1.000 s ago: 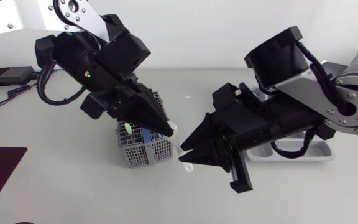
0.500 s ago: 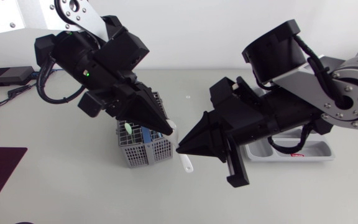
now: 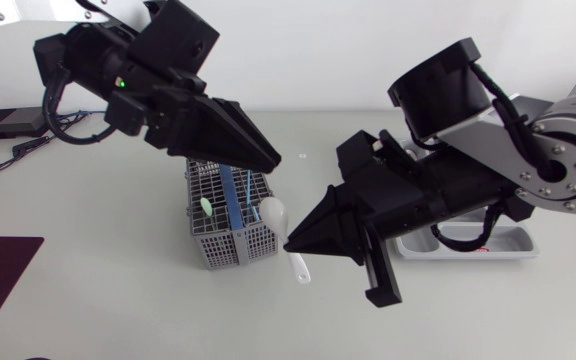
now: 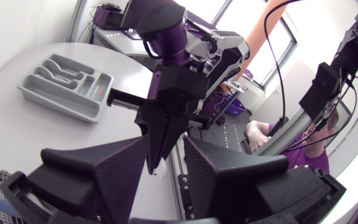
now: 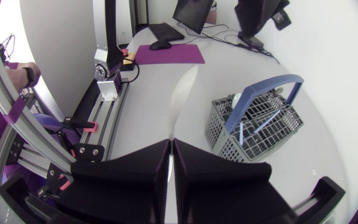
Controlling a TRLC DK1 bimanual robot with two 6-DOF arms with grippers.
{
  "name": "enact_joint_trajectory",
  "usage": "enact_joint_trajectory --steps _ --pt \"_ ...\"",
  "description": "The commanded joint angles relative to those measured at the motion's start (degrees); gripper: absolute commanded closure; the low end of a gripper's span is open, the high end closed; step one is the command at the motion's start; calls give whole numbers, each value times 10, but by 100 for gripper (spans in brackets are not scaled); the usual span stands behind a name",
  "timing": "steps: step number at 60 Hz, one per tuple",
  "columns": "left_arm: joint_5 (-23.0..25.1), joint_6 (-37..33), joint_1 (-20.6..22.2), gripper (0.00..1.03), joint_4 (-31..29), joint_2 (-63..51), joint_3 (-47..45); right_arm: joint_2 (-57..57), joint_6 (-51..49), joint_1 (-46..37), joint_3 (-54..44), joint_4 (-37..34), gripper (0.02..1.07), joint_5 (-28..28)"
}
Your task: Unload the cutlery basket into the drawer organizer.
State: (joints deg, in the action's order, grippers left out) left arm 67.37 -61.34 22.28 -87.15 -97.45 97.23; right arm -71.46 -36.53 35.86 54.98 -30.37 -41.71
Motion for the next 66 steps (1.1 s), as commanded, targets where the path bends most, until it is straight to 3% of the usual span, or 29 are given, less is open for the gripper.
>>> enact_joint_trajectory --steps 1,12,16,26,34,42,66 --pt "19 13 -24 31 -14 -5 32 13 -15 -12 -22 -14 101 8" --pt "2 29 -111 29 -15 32 31 71 -61 -90 -61 -33 101 41" --pt "-37 32 -148 29 -7 67 -2 99 -84 -128 -84 -36 101 66" --pt "-115 70 -188 29 58 132 -97 149 -144 -194 -143 -22 101 125" --pt "-178 124 -199 29 130 165 -177 182 -188 -237 -193 9 101 172" --pt "-205 160 -210 29 171 160 -216 193 -241 -287 -238 54 101 211" --pt "-225 218 -211 29 216 142 -242 150 -412 -444 -343 261 101 272"
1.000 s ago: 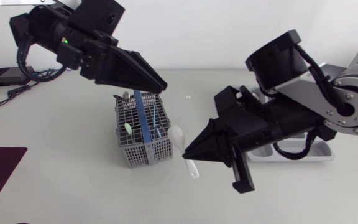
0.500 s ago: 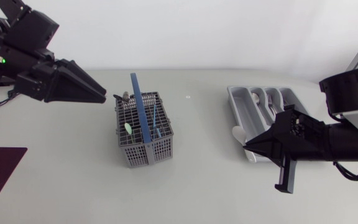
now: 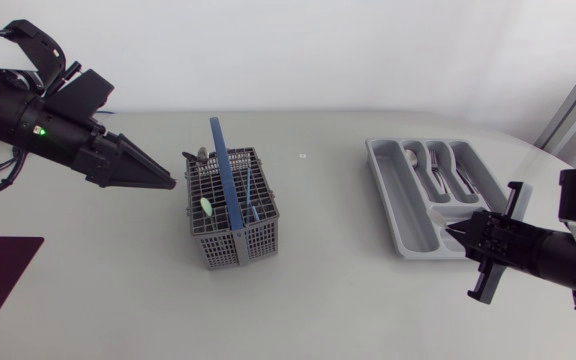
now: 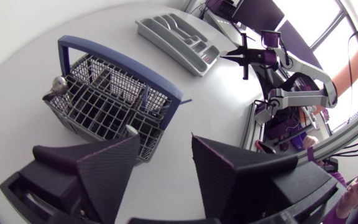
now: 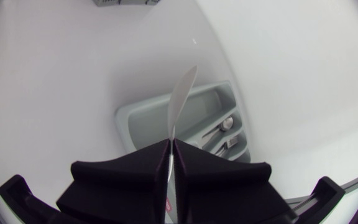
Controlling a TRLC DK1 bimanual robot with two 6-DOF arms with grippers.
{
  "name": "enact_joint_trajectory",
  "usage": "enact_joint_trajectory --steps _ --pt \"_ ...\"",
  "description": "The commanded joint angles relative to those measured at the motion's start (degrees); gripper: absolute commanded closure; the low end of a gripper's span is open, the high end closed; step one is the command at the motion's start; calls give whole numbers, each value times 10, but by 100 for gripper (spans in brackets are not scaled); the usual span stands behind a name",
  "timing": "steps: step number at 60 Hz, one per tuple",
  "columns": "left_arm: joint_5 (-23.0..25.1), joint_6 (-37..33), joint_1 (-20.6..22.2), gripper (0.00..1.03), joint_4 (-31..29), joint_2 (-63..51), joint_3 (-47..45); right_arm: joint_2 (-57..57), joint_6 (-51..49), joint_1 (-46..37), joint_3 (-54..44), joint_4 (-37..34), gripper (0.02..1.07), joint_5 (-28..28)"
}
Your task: Unload the cutlery basket into the drawer organizer.
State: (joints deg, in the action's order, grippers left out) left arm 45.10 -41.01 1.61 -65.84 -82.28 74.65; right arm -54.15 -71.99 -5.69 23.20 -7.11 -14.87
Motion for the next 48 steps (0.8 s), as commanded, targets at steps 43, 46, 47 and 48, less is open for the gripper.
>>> enact_joint_trajectory --steps 43,46,47,48 --pt "-2 17 1 29 8 13 -41 -252 -254 -129 -91 340 87 52" --pt "-2 17 2 29 8 16 -42 -256 -257 -129 -95 350 74 54" --pt "-2 17 2 29 8 17 -43 -256 -257 -129 -96 352 67 54" --pt "-2 17 2 29 8 19 -43 -256 -257 -129 -96 352 62 54"
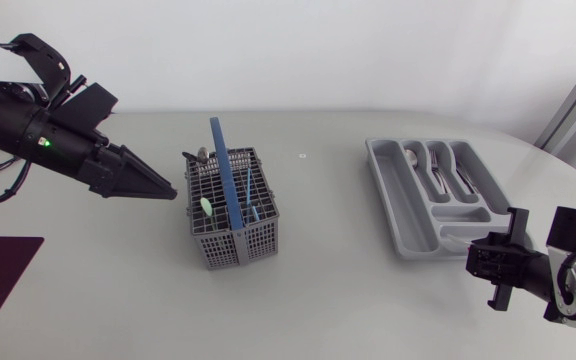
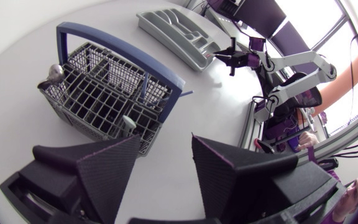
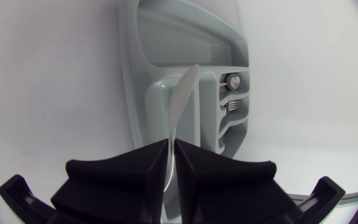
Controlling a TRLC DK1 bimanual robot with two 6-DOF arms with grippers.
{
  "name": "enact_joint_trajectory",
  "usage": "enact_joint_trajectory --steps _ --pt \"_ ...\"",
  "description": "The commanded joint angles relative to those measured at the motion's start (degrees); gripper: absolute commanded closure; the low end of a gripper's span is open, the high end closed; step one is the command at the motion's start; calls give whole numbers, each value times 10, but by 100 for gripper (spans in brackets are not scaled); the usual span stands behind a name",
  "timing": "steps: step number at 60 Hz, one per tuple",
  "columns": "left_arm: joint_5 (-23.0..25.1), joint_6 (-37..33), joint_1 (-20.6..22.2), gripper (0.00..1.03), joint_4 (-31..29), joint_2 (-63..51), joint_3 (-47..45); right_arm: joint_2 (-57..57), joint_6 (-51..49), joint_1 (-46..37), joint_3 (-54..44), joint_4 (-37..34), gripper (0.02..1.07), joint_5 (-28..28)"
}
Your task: Unload the cutlery basket into the drawer organizer.
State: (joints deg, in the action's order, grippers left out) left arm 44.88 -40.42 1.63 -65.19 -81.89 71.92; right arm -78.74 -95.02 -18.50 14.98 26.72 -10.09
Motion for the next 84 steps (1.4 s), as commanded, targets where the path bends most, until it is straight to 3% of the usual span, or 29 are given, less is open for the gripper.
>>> enact_joint_trajectory --steps 1,6,14,18,27,43,49,58,68,84 --pt "0 11 1 29 1 15 -16 -9 -26 -1 -14 14 58 6" --pt "0 11 3 29 1 20 -18 1 -26 -2 -17 15 32 9" --pt "0 11 6 29 1 25 -21 28 -20 -1 -19 11 17 14" --pt "0 11 7 29 1 29 -23 65 -7 -1 -14 -10 17 14" --pt "0 11 7 29 1 38 -29 163 50 33 24 -143 16 22" --pt "-1 8 8 29 6 48 -50 235 298 199 160 -394 15 41" --pt "-1 4 8 29 12 52 -63 228 381 276 197 -435 15 38" --pt "-2 4 13 29 20 63 -78 191 506 388 264 -467 15 24" --pt "-4 -2 16 26 41 88 -107 130 605 459 327 -476 16 -27" --pt "-3 -30 18 22 70 103 -146 41 643 552 363 -417 16 -49"
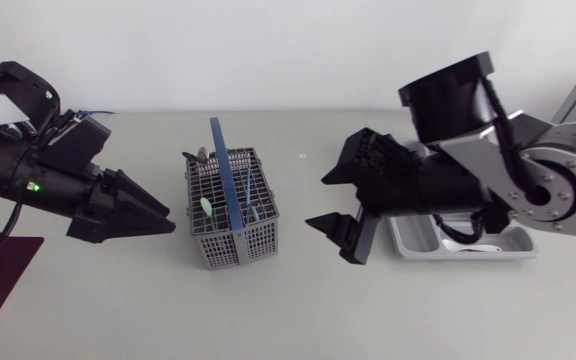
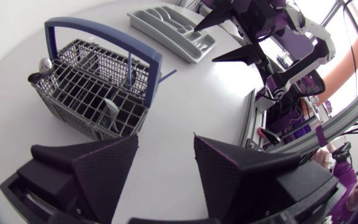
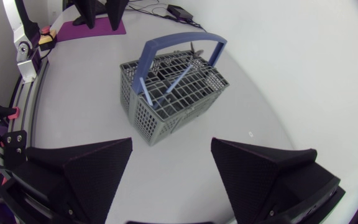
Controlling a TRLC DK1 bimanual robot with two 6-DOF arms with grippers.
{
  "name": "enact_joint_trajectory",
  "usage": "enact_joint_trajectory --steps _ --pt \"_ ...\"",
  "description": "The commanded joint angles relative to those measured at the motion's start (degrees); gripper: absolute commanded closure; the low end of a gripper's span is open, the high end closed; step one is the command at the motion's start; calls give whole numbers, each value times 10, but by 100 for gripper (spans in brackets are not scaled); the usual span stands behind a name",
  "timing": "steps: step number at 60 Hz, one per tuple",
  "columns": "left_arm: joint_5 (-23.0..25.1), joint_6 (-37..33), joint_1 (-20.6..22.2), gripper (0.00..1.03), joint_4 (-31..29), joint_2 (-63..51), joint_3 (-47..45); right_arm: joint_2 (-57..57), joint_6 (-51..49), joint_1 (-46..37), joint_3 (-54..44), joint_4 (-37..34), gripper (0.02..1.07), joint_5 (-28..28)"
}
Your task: Unload the cutlery basket into the drawer organizer.
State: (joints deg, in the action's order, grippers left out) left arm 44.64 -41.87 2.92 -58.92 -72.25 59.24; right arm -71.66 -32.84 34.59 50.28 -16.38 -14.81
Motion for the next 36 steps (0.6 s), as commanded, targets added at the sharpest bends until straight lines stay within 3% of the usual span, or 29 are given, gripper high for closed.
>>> enact_joint_trajectory --steps 1,8,17,28,36 --pt "-1 -17 5 20 11 7 -22 -35 21 24 10 19 16 -1" --pt "-1 -28 5 19 27 8 -34 -78 16 53 17 54 17 0" --pt "-1 -37 2 19 40 9 -40 -127 1 81 39 79 34 11" --pt "-1 -45 4 17 62 14 -52 -176 -12 87 71 99 44 14" --pt "-1 -47 4 15 79 18 -59 -190 -19 88 85 105 58 14"
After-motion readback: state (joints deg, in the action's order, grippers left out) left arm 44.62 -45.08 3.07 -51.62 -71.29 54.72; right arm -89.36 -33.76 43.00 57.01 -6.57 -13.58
